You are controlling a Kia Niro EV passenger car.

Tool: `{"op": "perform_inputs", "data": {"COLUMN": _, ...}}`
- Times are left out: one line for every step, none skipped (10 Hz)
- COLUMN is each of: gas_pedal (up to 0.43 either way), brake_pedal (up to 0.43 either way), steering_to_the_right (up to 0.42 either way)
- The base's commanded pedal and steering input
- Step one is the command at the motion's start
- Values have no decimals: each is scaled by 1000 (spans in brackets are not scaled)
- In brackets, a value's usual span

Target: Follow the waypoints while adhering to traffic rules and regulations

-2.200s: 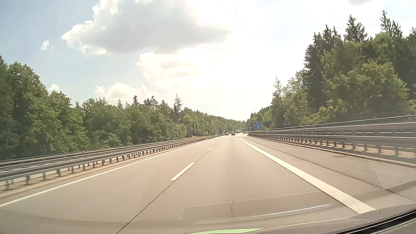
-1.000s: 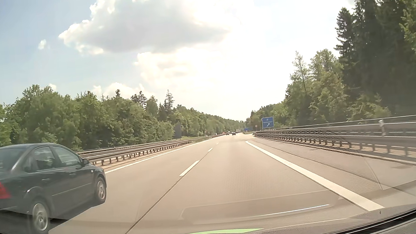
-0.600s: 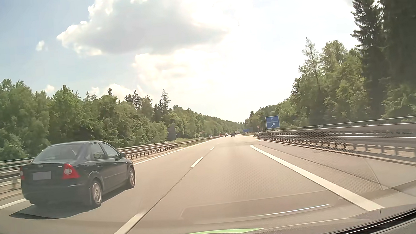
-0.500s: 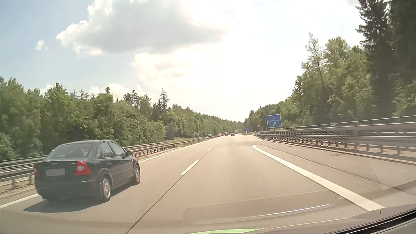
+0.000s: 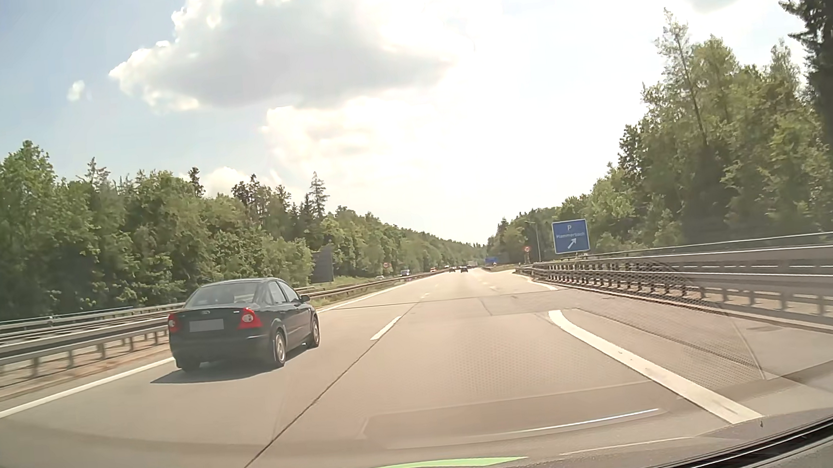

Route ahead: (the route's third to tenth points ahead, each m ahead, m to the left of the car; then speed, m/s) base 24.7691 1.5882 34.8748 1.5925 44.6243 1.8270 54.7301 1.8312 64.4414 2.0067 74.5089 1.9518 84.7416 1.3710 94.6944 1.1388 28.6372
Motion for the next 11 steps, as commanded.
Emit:
{"op": "perform_inputs", "data": {"gas_pedal": 398, "brake_pedal": 0, "steering_to_the_right": -1}}
{"op": "perform_inputs", "data": {"gas_pedal": 398, "brake_pedal": 0, "steering_to_the_right": -1}}
{"op": "perform_inputs", "data": {"gas_pedal": 398, "brake_pedal": 0, "steering_to_the_right": -1}}
{"op": "perform_inputs", "data": {"gas_pedal": 398, "brake_pedal": 0, "steering_to_the_right": -1}}
{"op": "perform_inputs", "data": {"gas_pedal": 398, "brake_pedal": 0, "steering_to_the_right": -1}}
{"op": "perform_inputs", "data": {"gas_pedal": 398, "brake_pedal": 0, "steering_to_the_right": -1}}
{"op": "perform_inputs", "data": {"gas_pedal": 398, "brake_pedal": 0, "steering_to_the_right": -2}}
{"op": "perform_inputs", "data": {"gas_pedal": 398, "brake_pedal": 0, "steering_to_the_right": -2}}
{"op": "perform_inputs", "data": {"gas_pedal": 398, "brake_pedal": 0, "steering_to_the_right": -2}}
{"op": "perform_inputs", "data": {"gas_pedal": 398, "brake_pedal": 0, "steering_to_the_right": -2}}
{"op": "perform_inputs", "data": {"gas_pedal": 398, "brake_pedal": 0, "steering_to_the_right": -2}}
